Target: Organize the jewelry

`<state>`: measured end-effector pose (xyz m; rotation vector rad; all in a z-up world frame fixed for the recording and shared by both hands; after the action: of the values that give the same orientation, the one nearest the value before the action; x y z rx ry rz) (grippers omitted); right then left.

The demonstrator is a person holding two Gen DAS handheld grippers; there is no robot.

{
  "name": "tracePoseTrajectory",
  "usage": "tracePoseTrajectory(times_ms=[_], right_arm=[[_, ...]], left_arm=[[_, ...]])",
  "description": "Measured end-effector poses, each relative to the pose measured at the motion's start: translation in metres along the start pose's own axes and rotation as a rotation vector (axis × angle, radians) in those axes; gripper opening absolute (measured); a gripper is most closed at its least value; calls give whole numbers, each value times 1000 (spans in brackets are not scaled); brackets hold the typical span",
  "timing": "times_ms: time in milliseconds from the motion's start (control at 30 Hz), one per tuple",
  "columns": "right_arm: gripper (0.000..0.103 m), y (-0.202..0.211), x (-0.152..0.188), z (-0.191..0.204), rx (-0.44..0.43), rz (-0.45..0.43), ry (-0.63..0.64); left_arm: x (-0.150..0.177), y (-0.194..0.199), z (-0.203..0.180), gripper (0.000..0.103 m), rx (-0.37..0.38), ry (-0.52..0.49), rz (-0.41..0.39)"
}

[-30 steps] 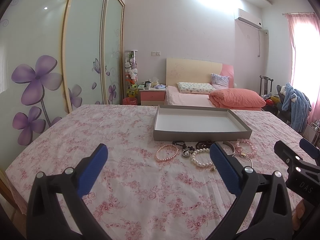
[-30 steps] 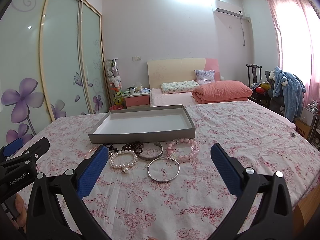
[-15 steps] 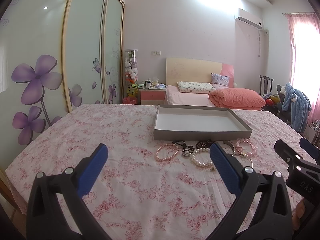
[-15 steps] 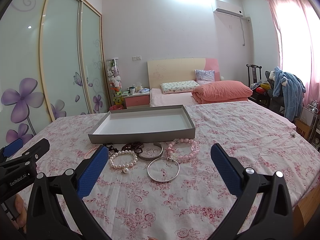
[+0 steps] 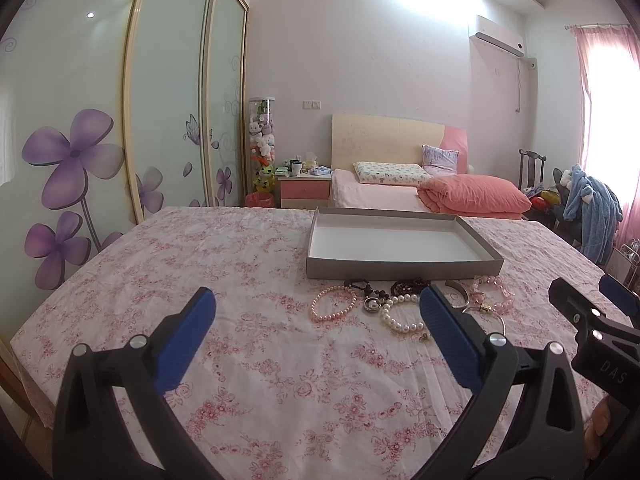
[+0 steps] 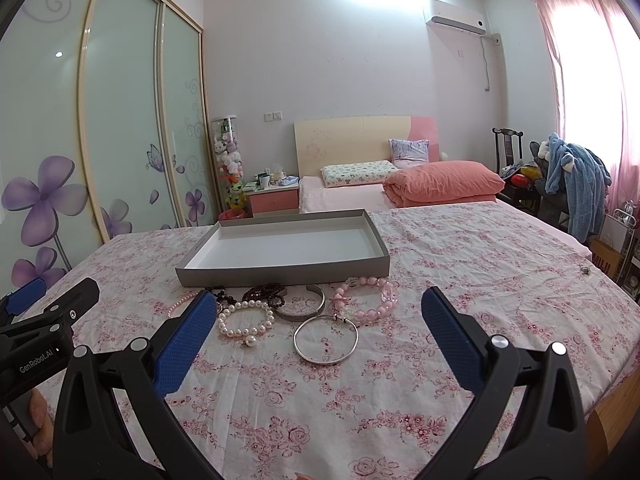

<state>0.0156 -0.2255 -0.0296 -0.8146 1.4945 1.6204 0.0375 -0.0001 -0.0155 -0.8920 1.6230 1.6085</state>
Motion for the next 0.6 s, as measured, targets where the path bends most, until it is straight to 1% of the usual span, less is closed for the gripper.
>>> tracePoseTrajectory(times_ms=[500, 600], right_arm=[[101, -1, 0, 0, 1, 4, 1], [101, -4, 1, -1, 3, 22, 3]], left_arm=[[5, -1, -1, 99, -1, 0, 3], [10, -10, -1, 99, -9, -1, 15]])
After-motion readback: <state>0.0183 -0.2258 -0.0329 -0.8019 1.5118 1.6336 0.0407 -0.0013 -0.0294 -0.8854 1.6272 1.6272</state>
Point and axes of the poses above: each gripper's, at about its wrist camera, not at the fingertips, and y roughly against the way its jaws point, z to its left, x to its underside, the point moved 4 cm from there along -y, roughly the way its jaws point, and after that the axes turned 10 degrees about z, right-handed, at the moved point
